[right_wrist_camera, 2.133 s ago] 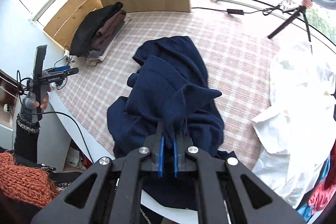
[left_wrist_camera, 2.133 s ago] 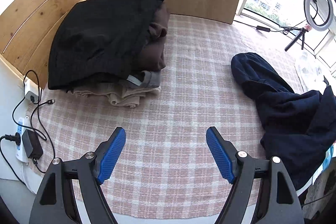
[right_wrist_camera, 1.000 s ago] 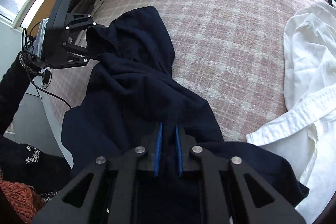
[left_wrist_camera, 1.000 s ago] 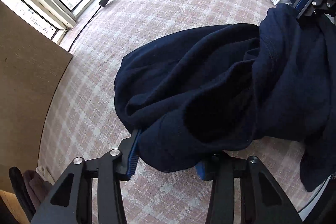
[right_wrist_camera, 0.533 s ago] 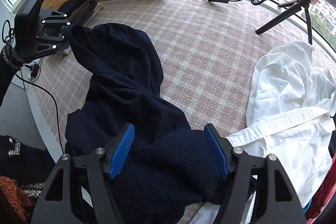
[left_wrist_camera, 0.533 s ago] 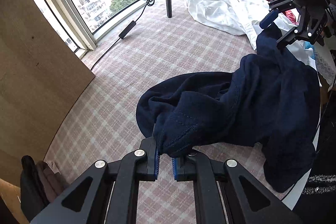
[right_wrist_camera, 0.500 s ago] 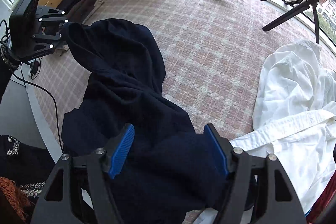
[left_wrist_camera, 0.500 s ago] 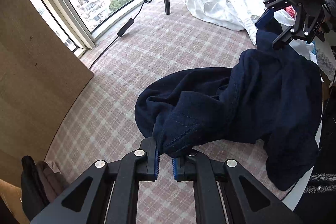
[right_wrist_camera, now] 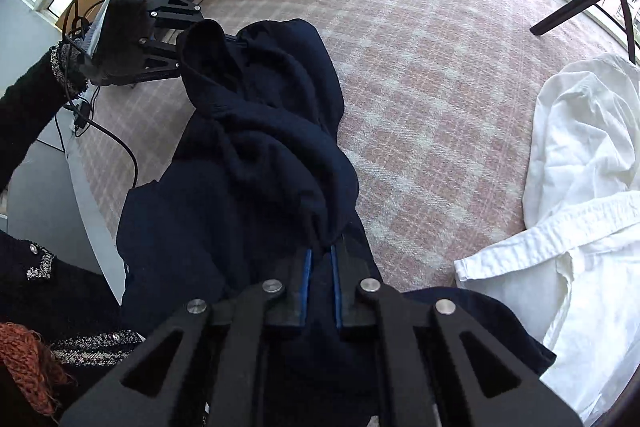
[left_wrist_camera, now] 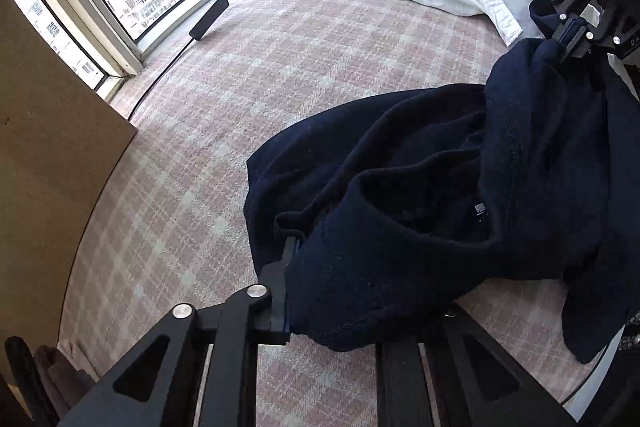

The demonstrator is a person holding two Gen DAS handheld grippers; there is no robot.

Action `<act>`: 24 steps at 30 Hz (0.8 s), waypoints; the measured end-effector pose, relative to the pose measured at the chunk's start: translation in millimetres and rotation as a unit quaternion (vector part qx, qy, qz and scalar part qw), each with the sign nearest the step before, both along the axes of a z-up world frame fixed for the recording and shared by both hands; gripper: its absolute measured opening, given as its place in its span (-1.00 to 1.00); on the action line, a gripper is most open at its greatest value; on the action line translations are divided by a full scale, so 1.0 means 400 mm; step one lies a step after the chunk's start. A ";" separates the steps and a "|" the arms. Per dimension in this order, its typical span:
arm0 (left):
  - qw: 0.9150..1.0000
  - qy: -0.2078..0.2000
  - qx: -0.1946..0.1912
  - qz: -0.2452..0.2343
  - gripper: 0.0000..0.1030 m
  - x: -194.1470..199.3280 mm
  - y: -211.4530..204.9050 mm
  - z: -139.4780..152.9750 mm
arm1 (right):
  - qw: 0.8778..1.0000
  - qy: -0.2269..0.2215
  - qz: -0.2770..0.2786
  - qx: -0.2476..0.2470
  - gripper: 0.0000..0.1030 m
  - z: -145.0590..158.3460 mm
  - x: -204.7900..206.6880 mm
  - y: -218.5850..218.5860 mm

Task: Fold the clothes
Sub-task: 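Lift the sweatshirt with both grippers and shake it out in the air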

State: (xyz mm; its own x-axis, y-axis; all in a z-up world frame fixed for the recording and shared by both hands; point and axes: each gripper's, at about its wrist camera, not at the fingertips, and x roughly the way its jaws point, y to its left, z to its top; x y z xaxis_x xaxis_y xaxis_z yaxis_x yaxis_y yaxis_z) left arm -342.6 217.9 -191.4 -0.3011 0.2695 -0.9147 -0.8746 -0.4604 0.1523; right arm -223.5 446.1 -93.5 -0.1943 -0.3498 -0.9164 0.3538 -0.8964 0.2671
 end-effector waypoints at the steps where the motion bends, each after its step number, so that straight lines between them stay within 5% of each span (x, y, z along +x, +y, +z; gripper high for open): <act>1: 1.000 0.004 -0.002 0.003 -0.90 -0.002 0.010 0.004 | 1.000 0.022 -0.011 0.006 -0.86 0.050 0.016 0.004; 4: 0.997 0.030 0.059 0.027 -0.90 0.003 -0.006 0.121 | 0.995 0.088 -0.045 0.022 -0.87 0.199 0.064 0.017; 11: 0.970 0.156 0.176 0.058 -0.91 0.061 -0.092 0.604 | 0.961 0.243 -0.119 0.060 -0.88 0.567 0.183 0.036; 18: 0.926 0.279 0.238 0.089 -0.91 0.198 -0.174 1.037 | 0.905 0.393 -0.135 0.094 -0.88 0.943 0.288 -0.077; 24: 0.882 0.373 0.235 0.168 -0.91 0.388 -0.261 1.270 | 0.875 0.466 -0.092 0.090 -0.88 1.135 0.386 -0.176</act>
State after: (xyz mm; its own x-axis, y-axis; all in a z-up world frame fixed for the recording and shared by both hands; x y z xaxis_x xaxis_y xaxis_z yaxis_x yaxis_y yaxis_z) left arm -187.5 113.4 316.6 -0.9072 0.3463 -0.2390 -0.4132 -0.8404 0.3506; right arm -68.9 375.6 360.4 -0.9249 -0.0998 -0.3669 0.1876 -0.9591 -0.2120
